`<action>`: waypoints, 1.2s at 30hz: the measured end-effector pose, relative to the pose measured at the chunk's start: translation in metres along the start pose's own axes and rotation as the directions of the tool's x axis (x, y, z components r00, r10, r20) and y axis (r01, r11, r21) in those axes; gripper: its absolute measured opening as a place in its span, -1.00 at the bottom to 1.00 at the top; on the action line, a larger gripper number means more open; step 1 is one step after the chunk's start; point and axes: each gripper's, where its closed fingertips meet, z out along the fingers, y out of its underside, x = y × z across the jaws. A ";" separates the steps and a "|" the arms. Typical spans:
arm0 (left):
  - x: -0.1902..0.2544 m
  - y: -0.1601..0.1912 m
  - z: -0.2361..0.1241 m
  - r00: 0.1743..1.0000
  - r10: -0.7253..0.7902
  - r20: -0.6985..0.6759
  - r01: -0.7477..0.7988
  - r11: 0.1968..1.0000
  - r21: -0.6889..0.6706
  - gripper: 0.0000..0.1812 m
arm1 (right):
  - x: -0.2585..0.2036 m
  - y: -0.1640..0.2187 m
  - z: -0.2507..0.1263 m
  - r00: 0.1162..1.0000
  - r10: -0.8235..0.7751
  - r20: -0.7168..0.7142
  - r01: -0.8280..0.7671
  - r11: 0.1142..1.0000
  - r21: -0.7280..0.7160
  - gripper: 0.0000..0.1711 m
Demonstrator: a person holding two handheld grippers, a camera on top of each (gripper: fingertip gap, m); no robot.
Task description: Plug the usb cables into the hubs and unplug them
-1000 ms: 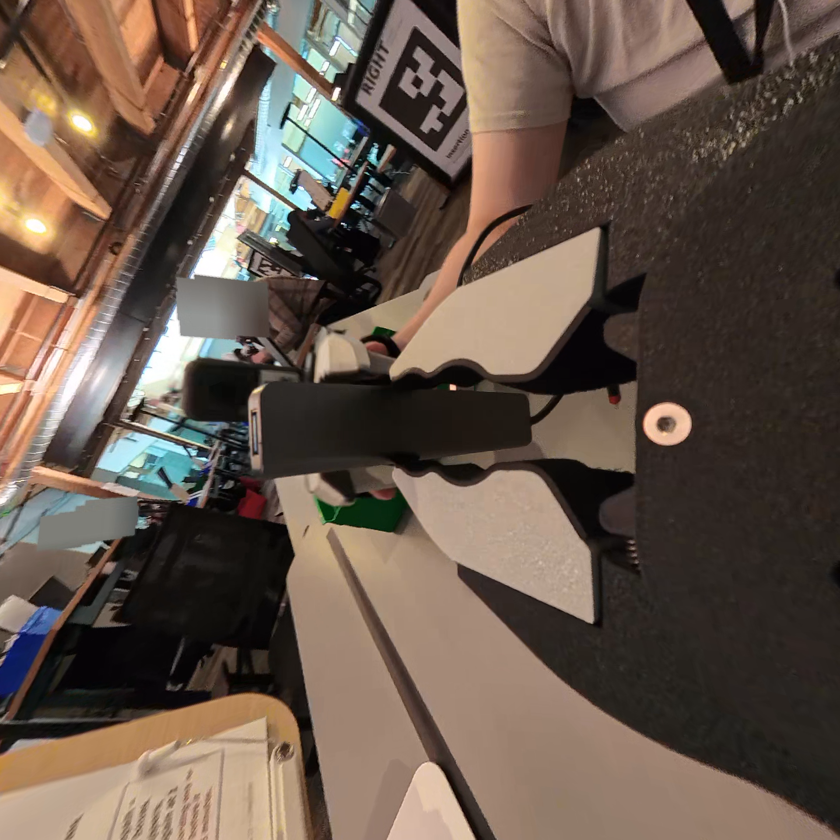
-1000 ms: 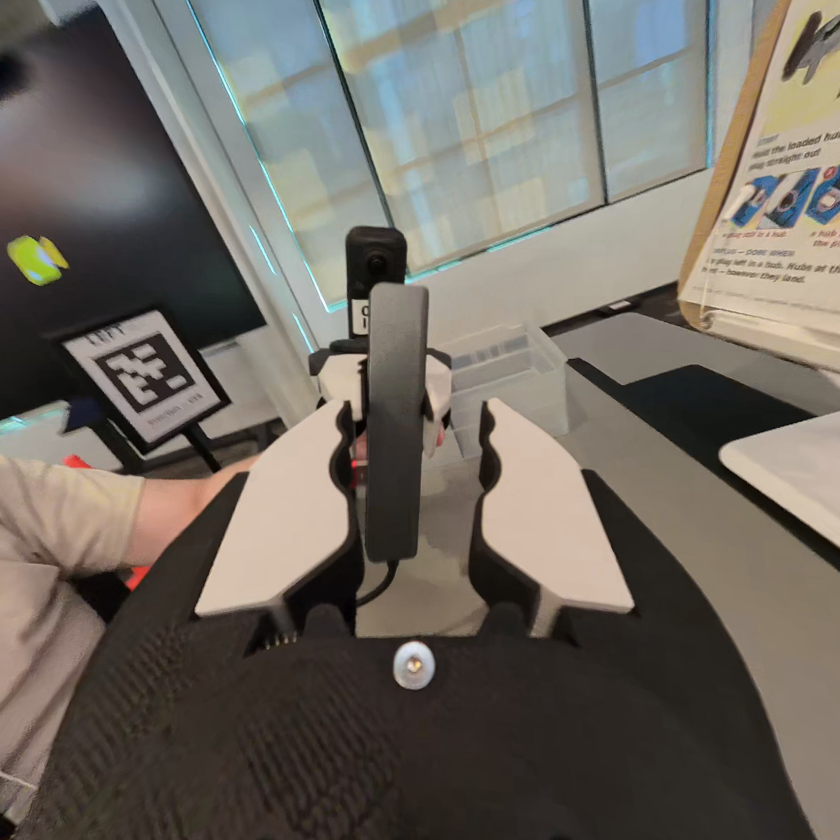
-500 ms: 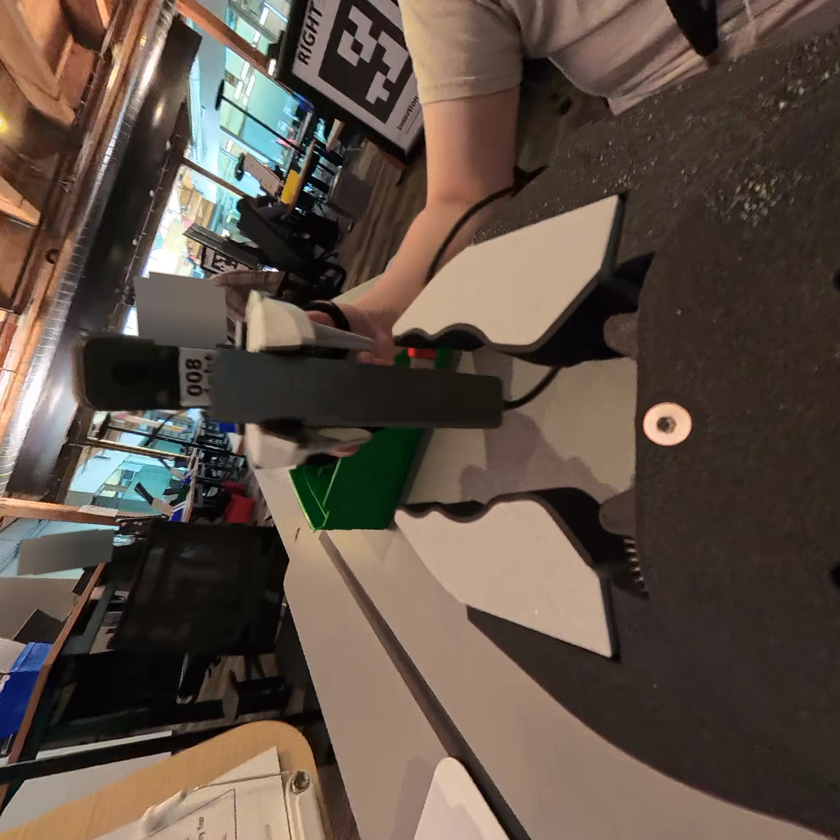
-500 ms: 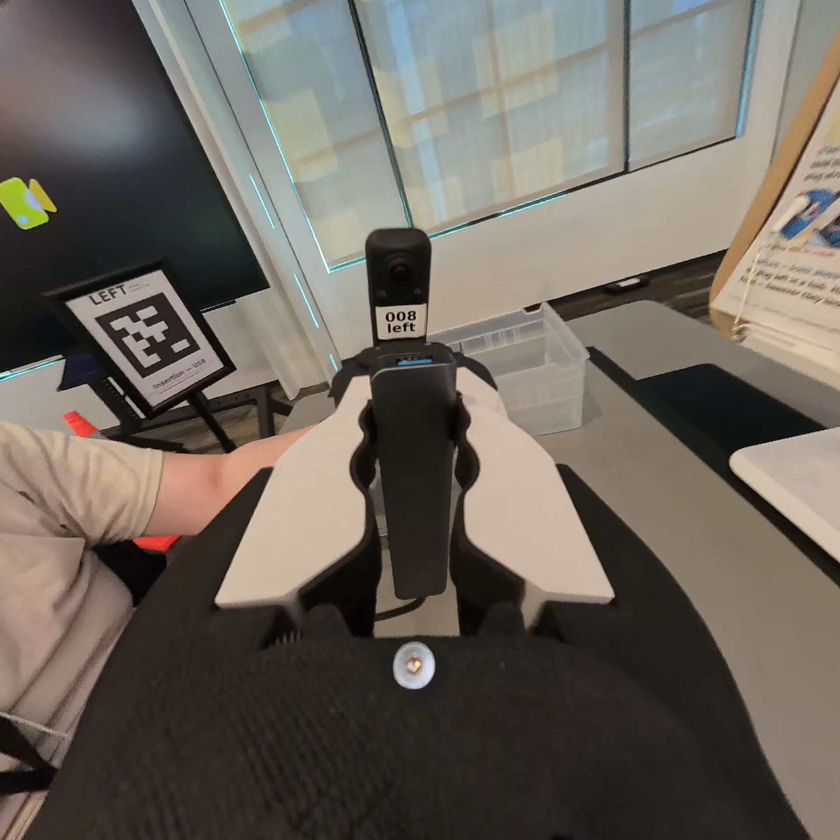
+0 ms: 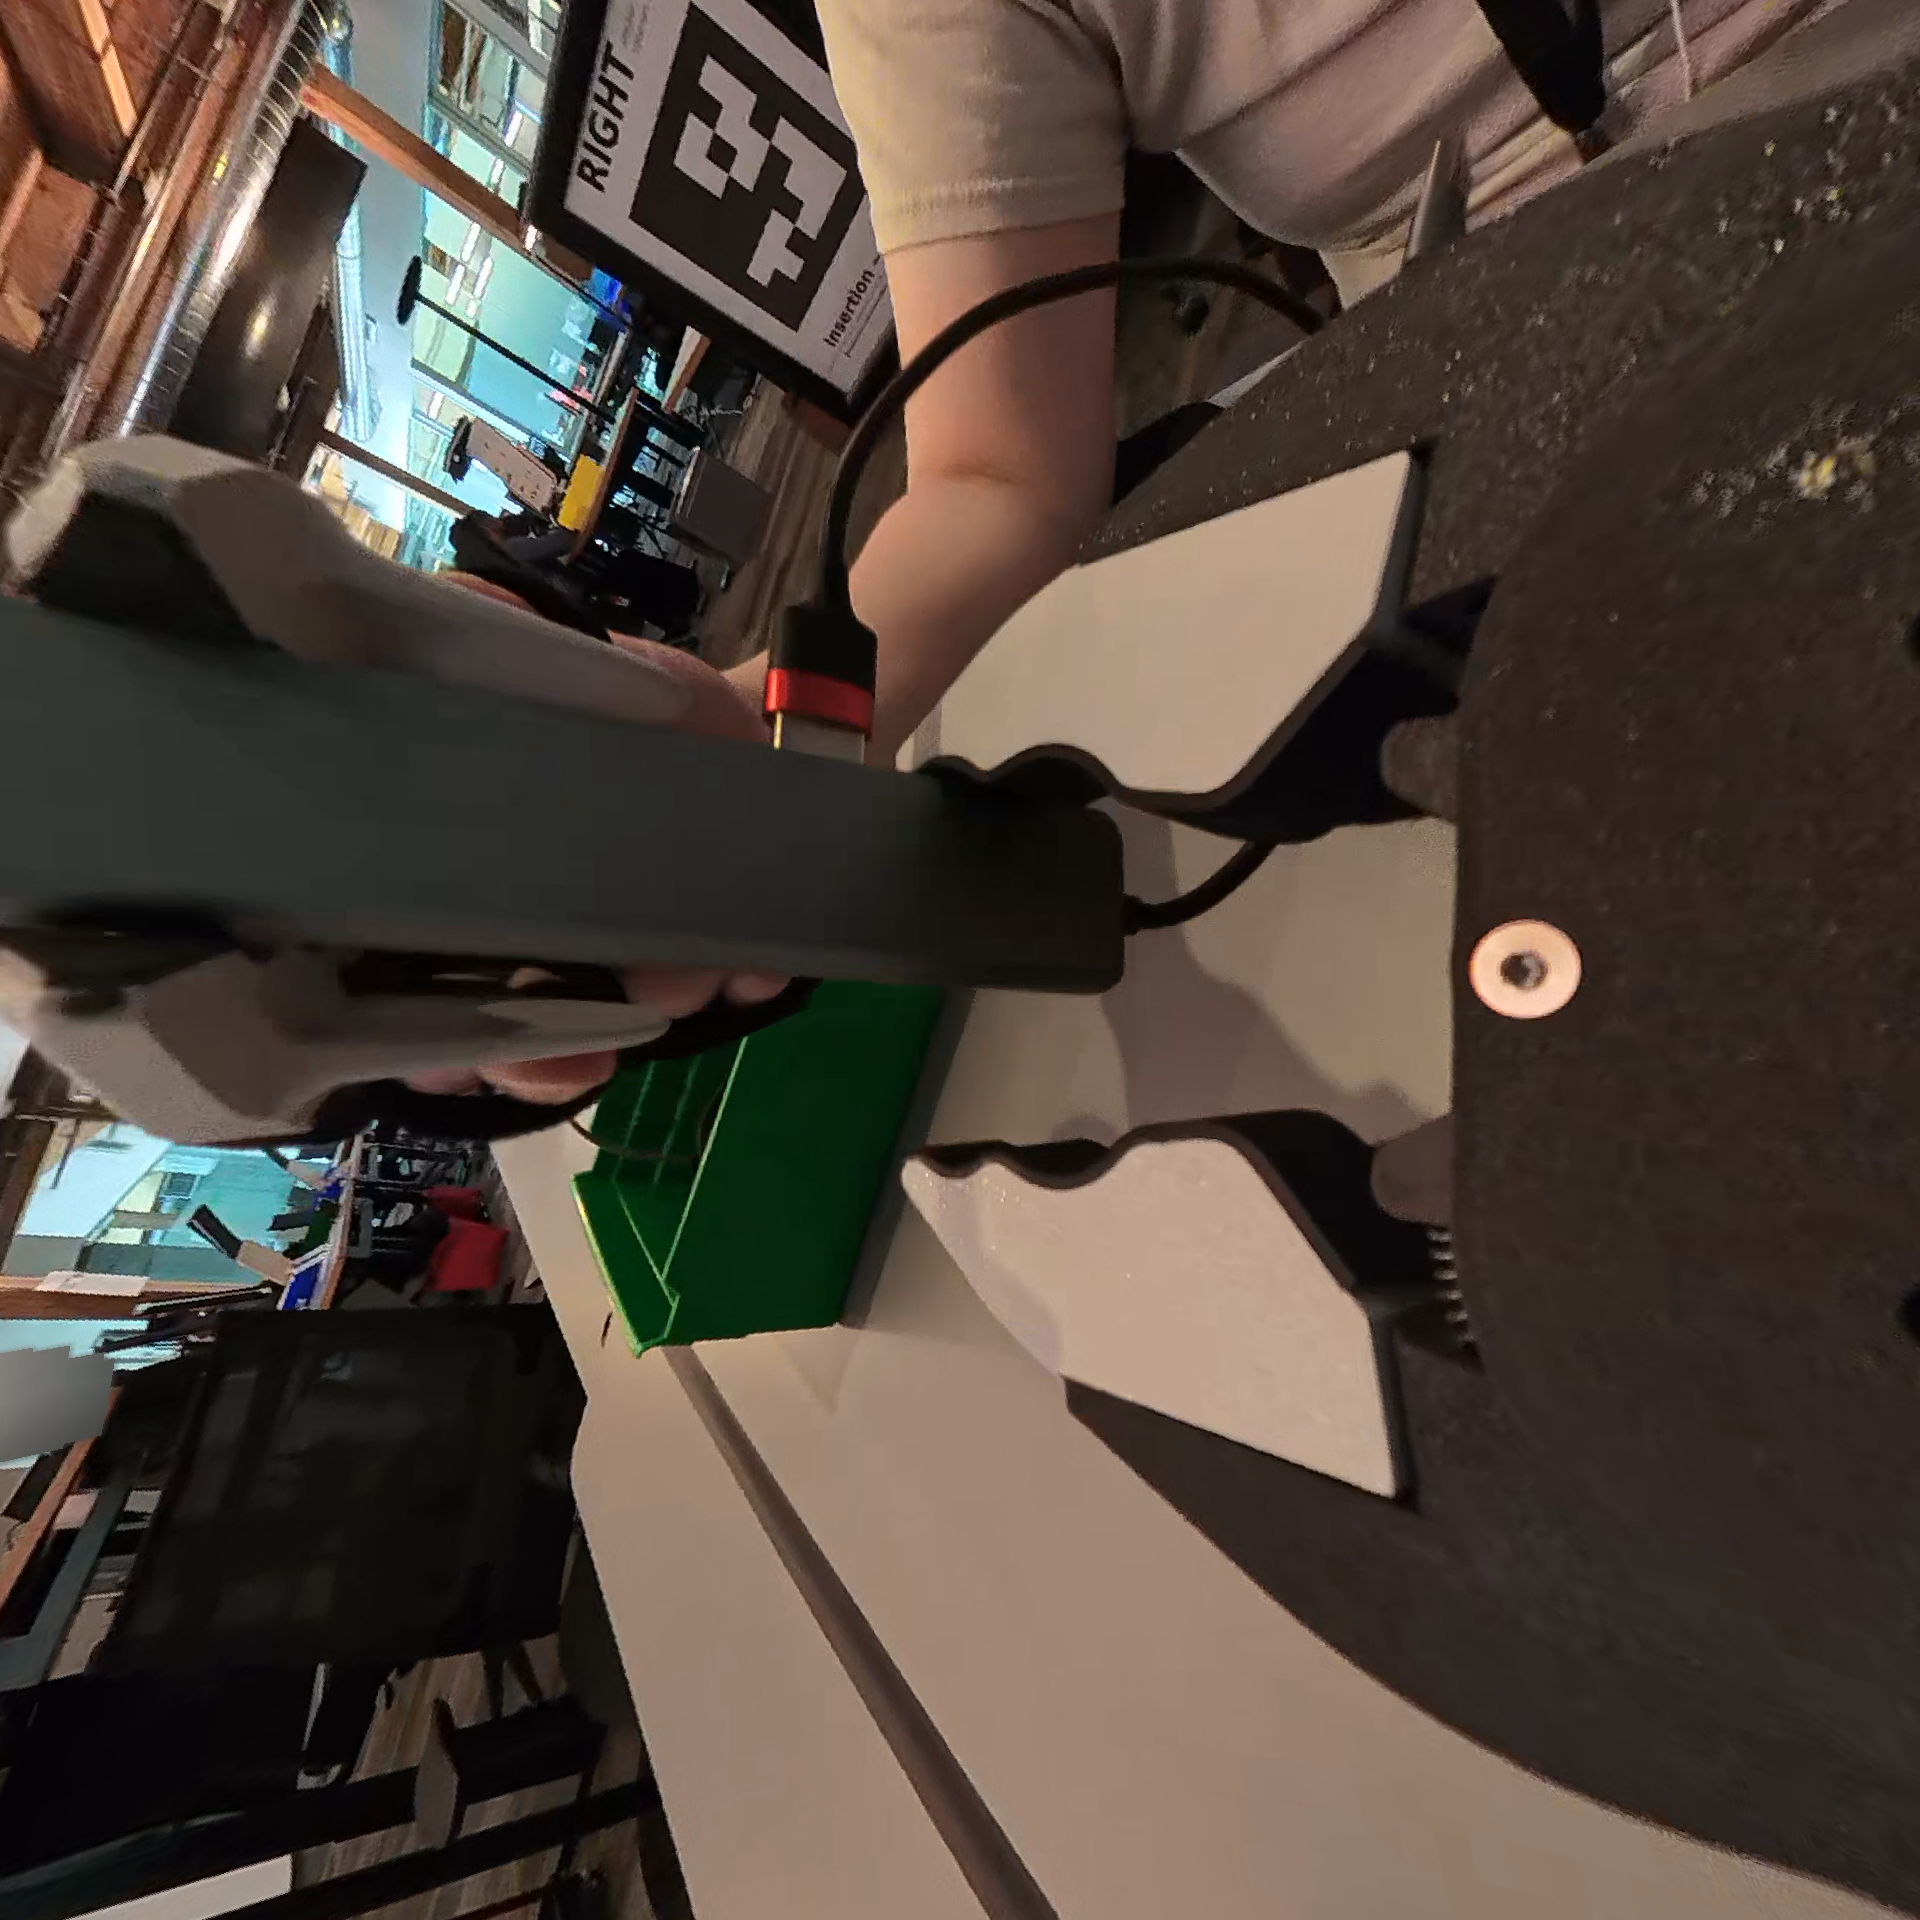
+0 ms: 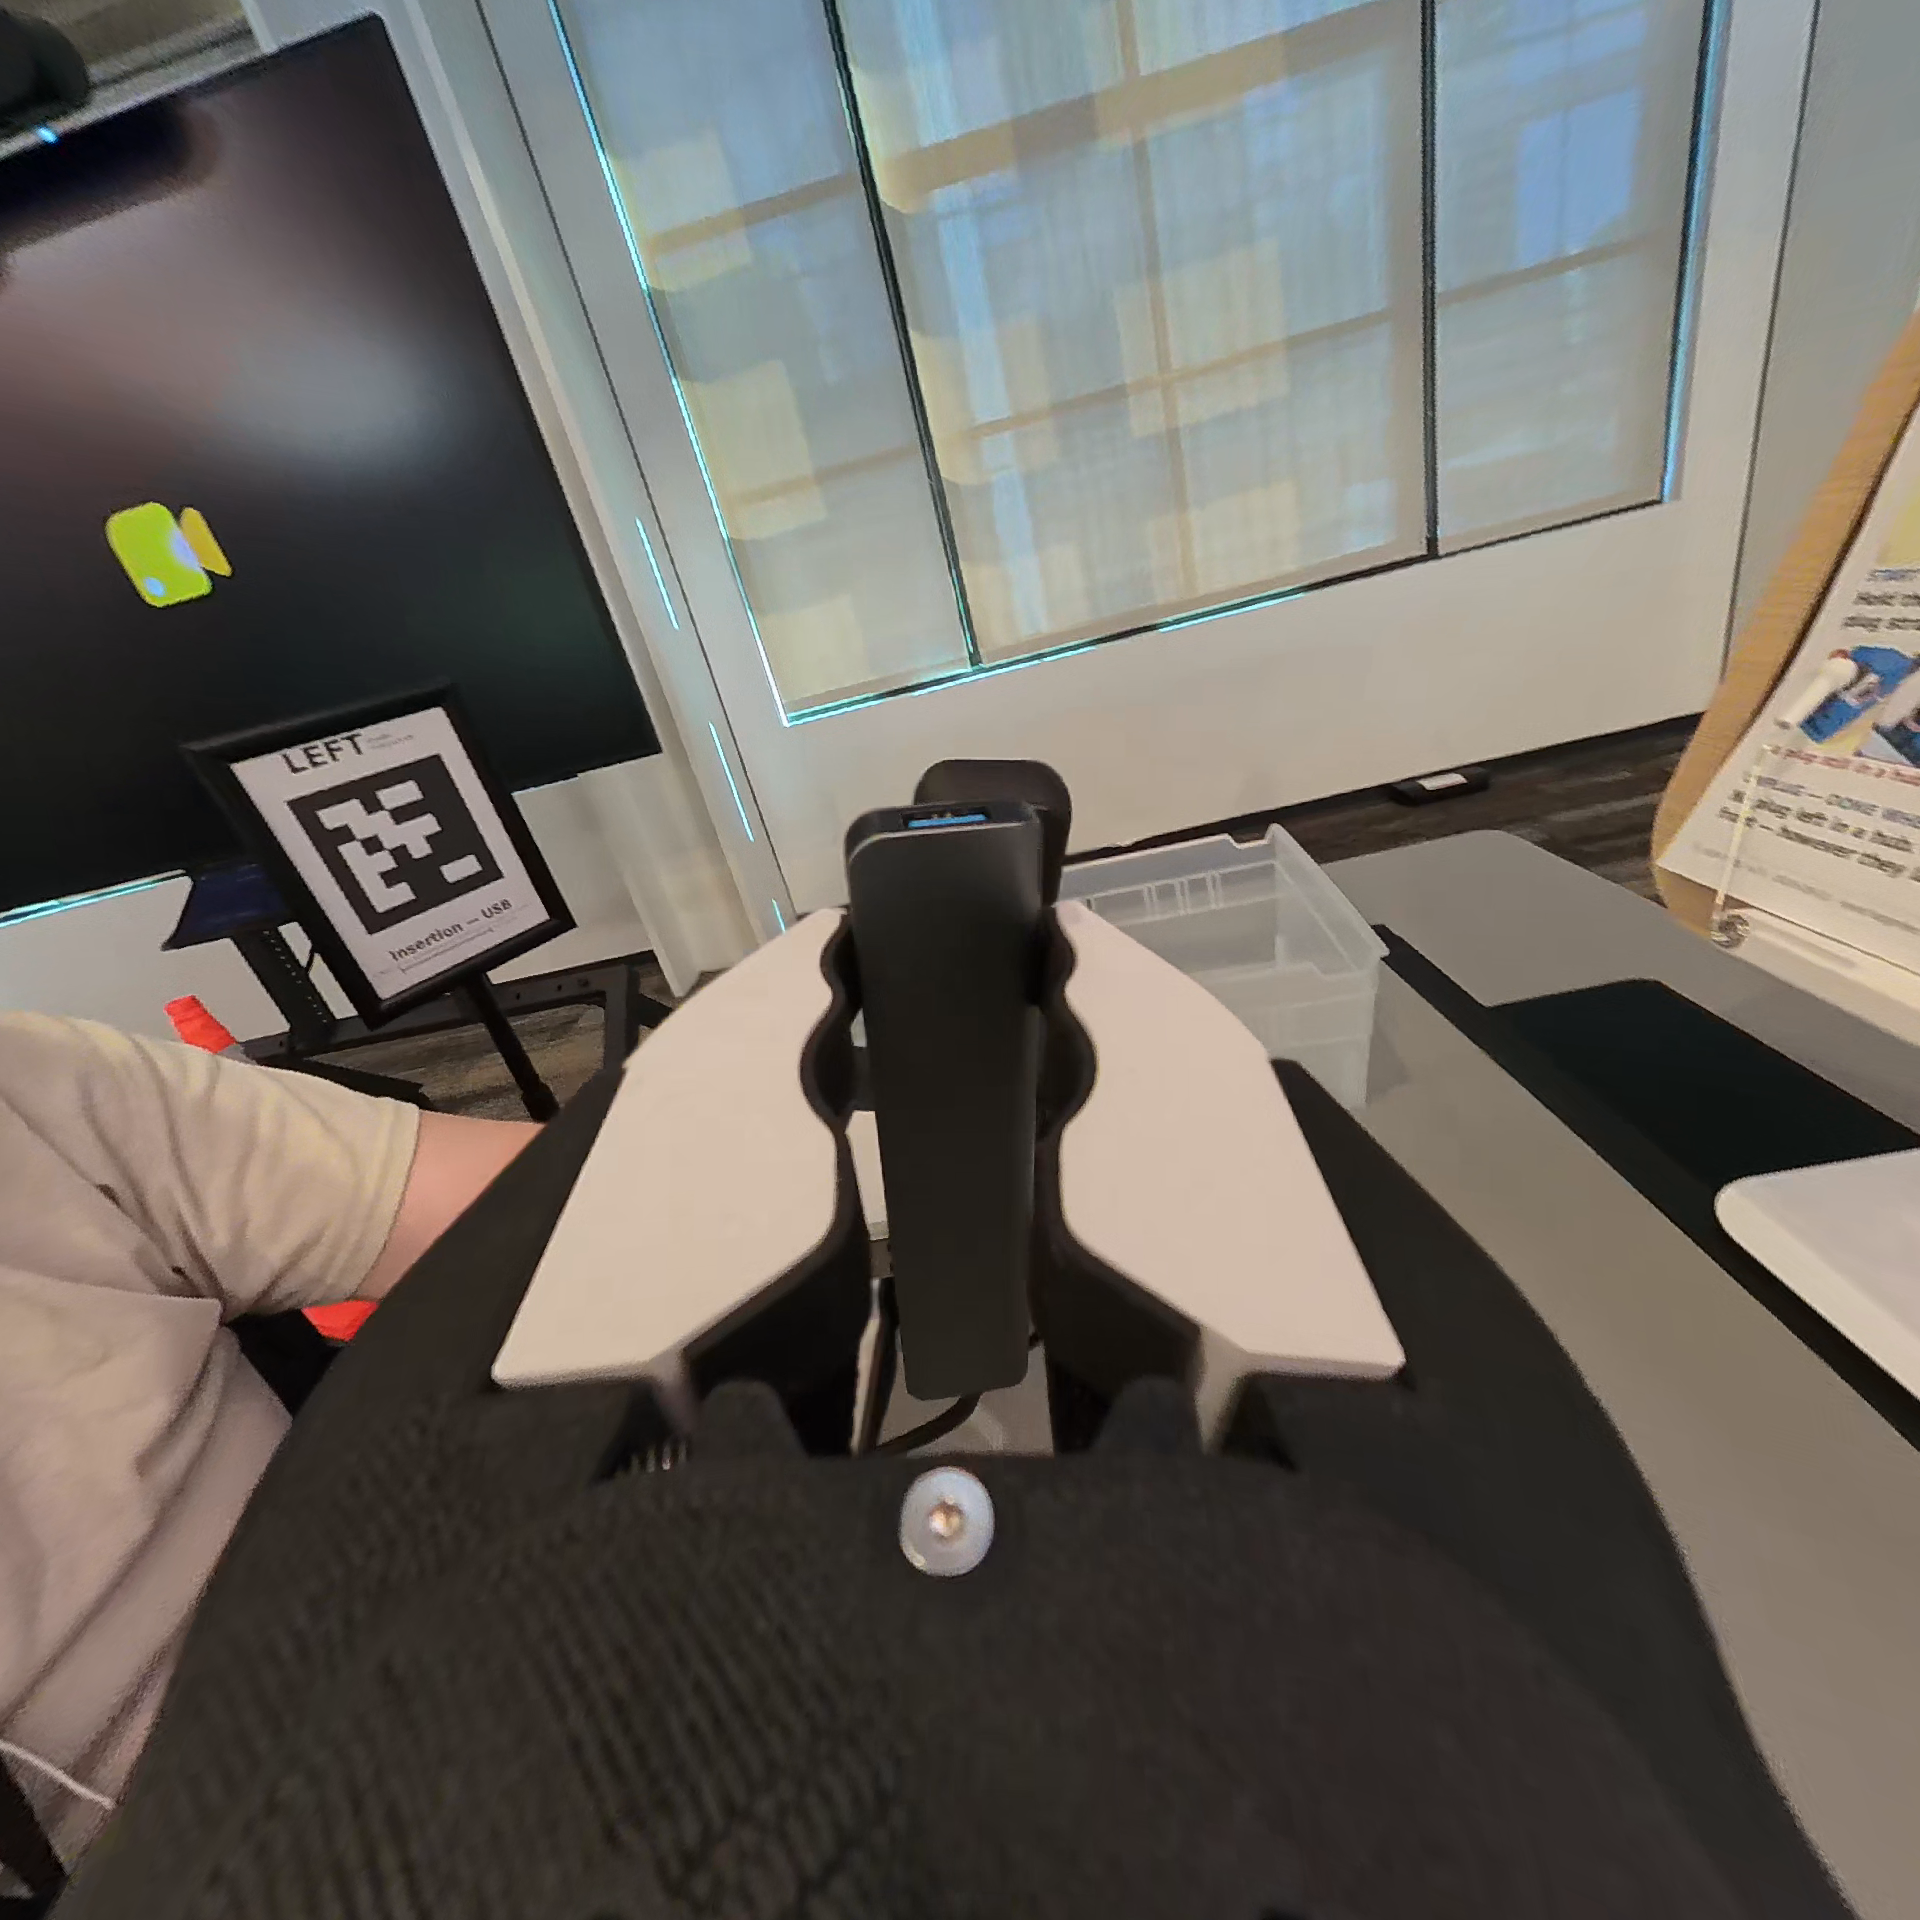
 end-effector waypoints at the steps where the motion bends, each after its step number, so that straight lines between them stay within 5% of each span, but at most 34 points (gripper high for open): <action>1: 0.002 -0.002 0.000 1.000 0.007 -0.003 -0.007 1.000 0.004 -0.34 | -0.001 -0.001 0.001 1.000 0.003 0.008 -0.003 1.000 0.011 -0.61; 4: 0.009 -0.003 -0.001 0.998 0.053 -0.023 -0.054 0.999 -0.004 -0.68 | 0.001 -0.003 0.000 1.000 -0.007 -0.006 0.007 0.999 0.032 -0.61; 9: 0.004 -0.006 -0.003 0.999 0.042 0.027 -0.041 0.999 -0.035 -0.68 | 0.003 -0.009 -0.005 1.000 -0.001 0.010 0.001 0.996 0.090 -0.61; 15: -0.017 -0.019 -0.022 0.986 -0.067 0.150 0.067 0.998 0.004 -0.68 | 0.031 -0.007 -0.023 0.959 -0.190 -0.212 0.185 0.982 -0.043 -0.55; 17: -0.029 -0.026 -0.036 0.969 -0.103 0.223 0.098 0.995 0.036 -0.68 | 0.039 -0.010 -0.033 0.867 -0.378 -0.324 0.352 0.926 -0.138 -0.55; 19: -0.036 -0.032 -0.048 0.952 -0.152 0.266 0.140 0.988 0.062 -0.68 | 0.039 -0.010 -0.035 0.685 -0.622 -0.379 0.557 0.783 -0.277 -0.55; 23: -0.041 -0.034 -0.058 0.925 -0.149 0.349 0.146 0.989 0.035 -0.68 | 0.023 0.019 -0.007 0.361 -0.905 -0.226 0.741 0.426 -0.519 -0.55; 30: -0.041 -0.030 -0.055 0.905 -0.115 0.410 0.134 0.991 -0.016 -0.68 | 0.015 0.030 0.014 0.166 -0.973 -0.161 0.747 0.231 -0.623 -0.70; 36: -0.040 -0.028 -0.051 0.902 -0.092 0.423 0.122 0.992 -0.045 -0.68 | 0.020 0.032 0.014 0.138 -0.979 -0.151 0.719 0.204 -0.665 -0.75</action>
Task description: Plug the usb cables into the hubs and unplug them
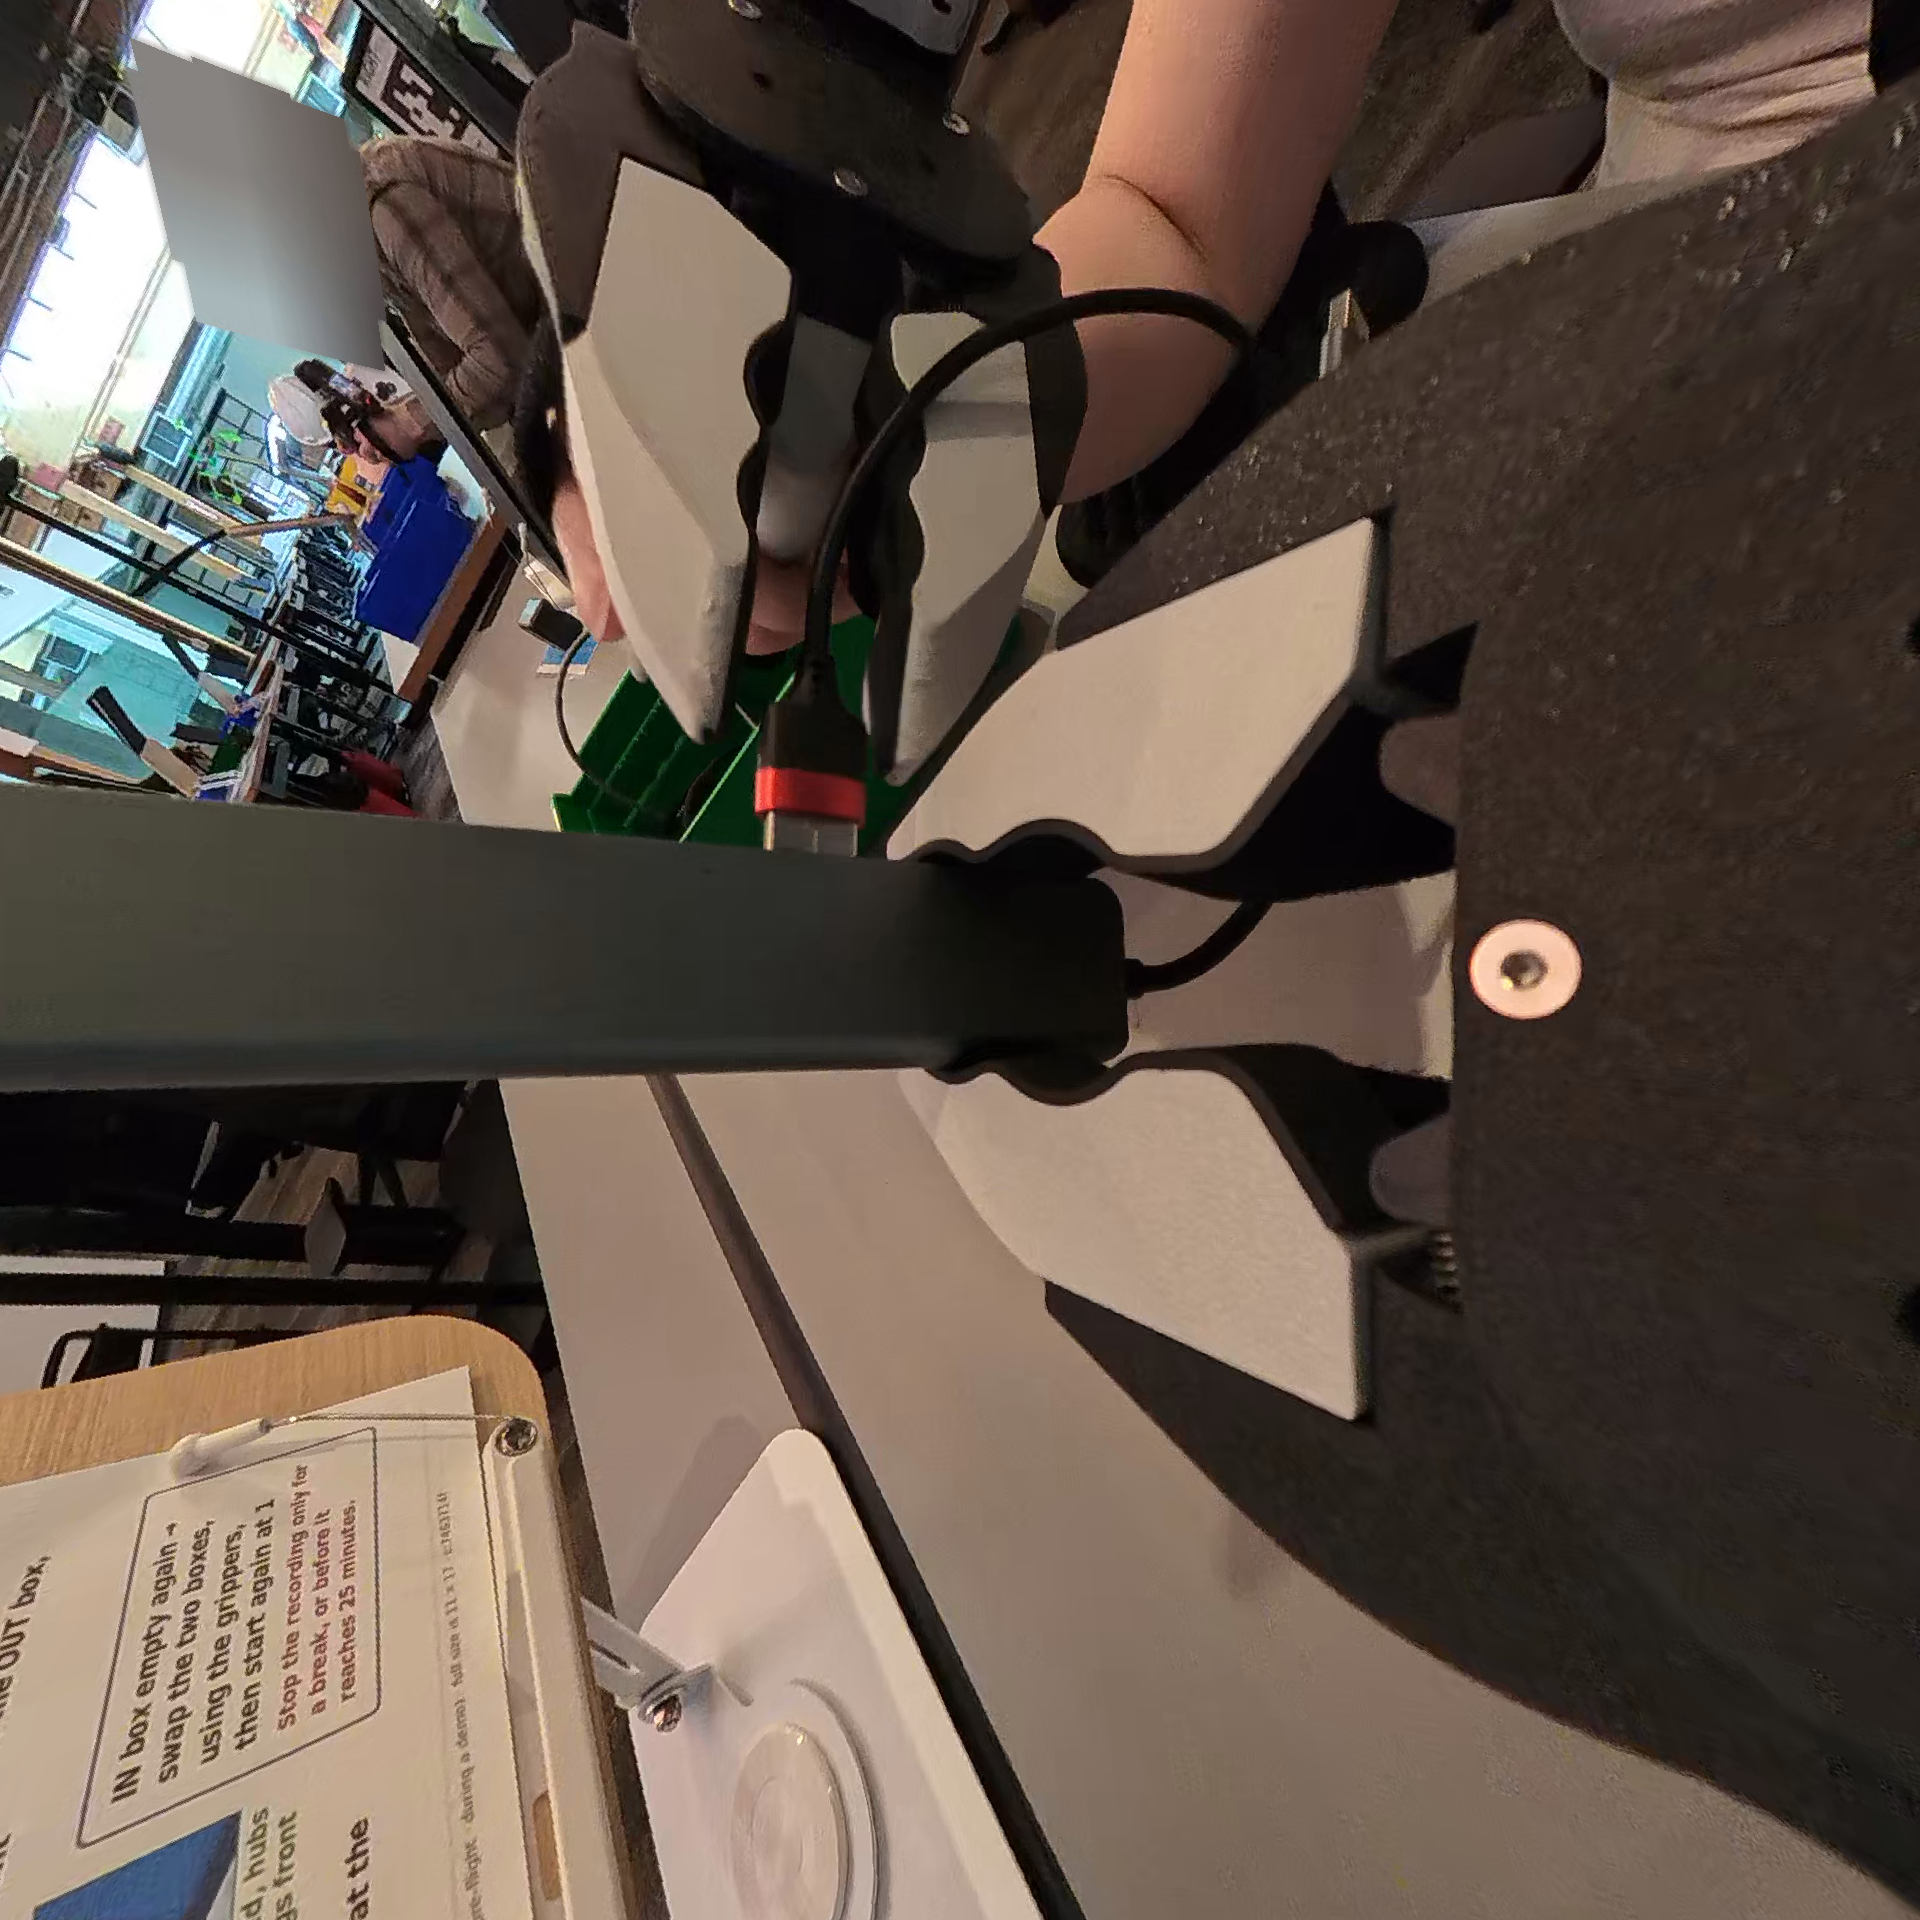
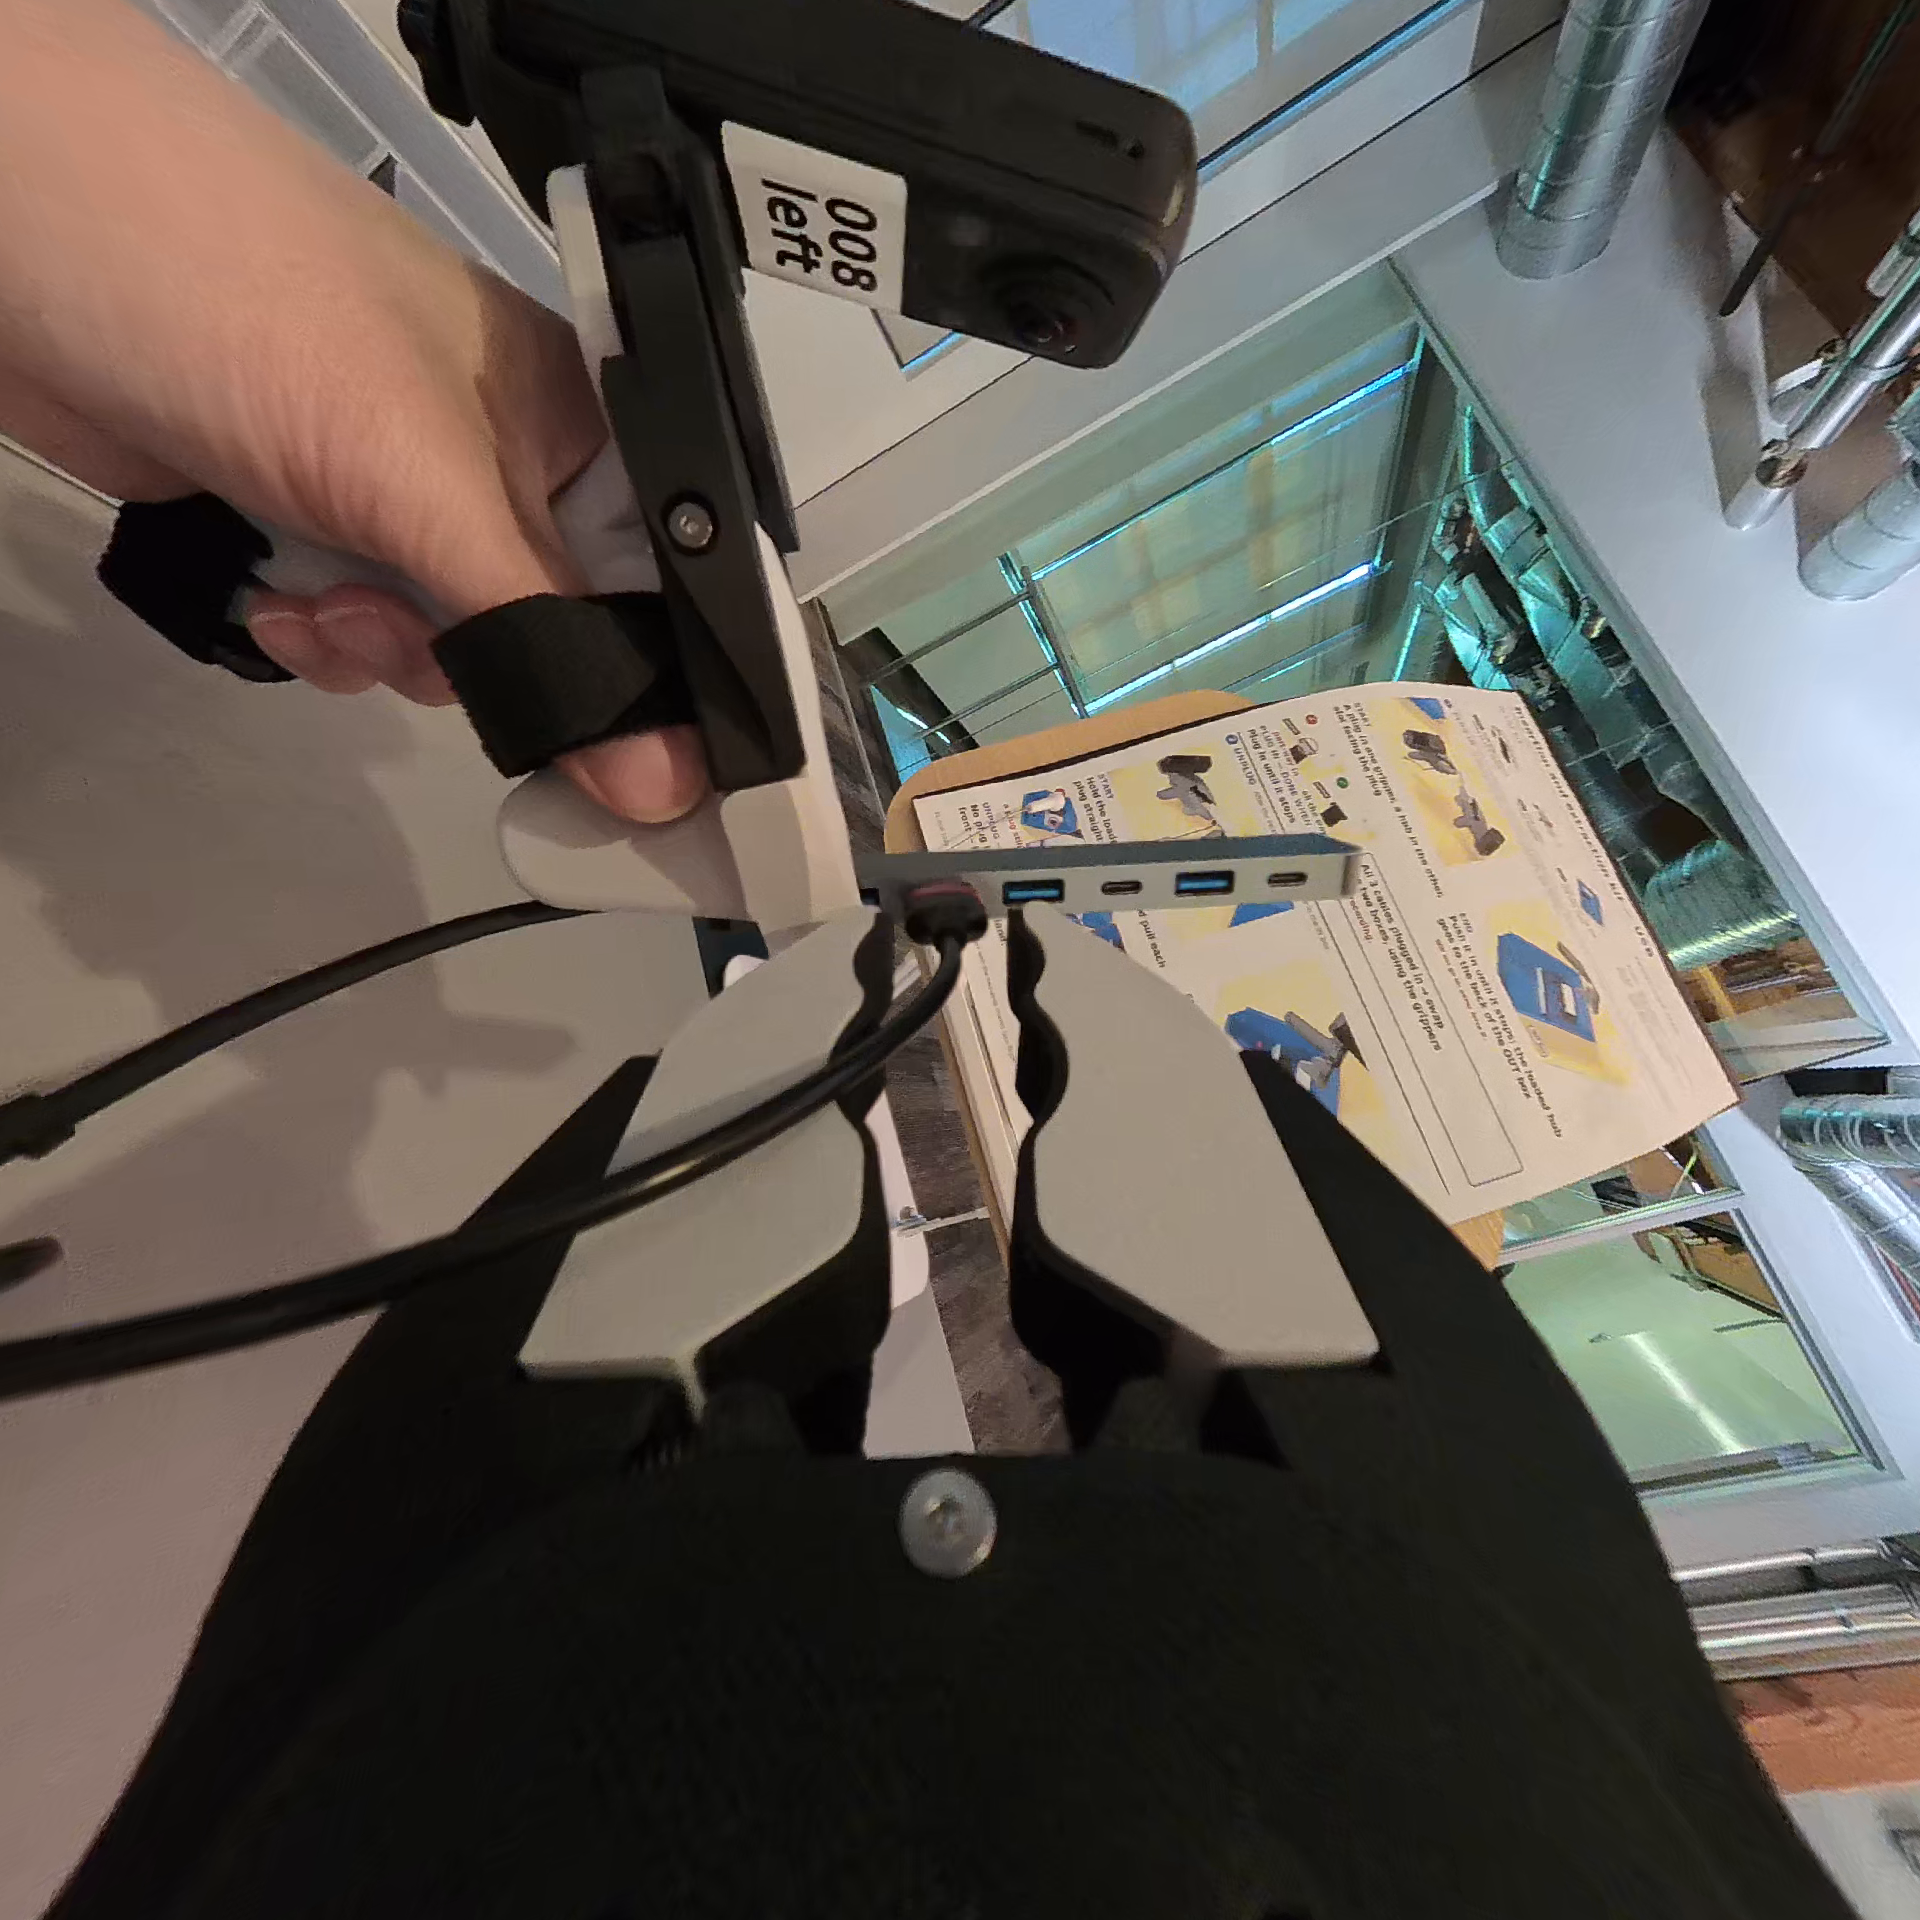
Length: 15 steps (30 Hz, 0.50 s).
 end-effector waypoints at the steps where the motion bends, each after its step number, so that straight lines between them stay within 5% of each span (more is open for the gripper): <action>1: 0.001 0.000 0.000 1.000 -0.001 0.001 0.001 1.000 -0.002 -0.68 | 0.001 0.000 0.000 1.000 -0.003 -0.006 0.003 1.000 0.000 -0.78; 15: -0.001 -0.001 -0.002 0.959 0.251 0.130 -0.245 0.967 -0.066 -0.68 | -0.003 0.003 -0.005 0.990 0.102 0.094 -0.105 0.994 0.027 -0.81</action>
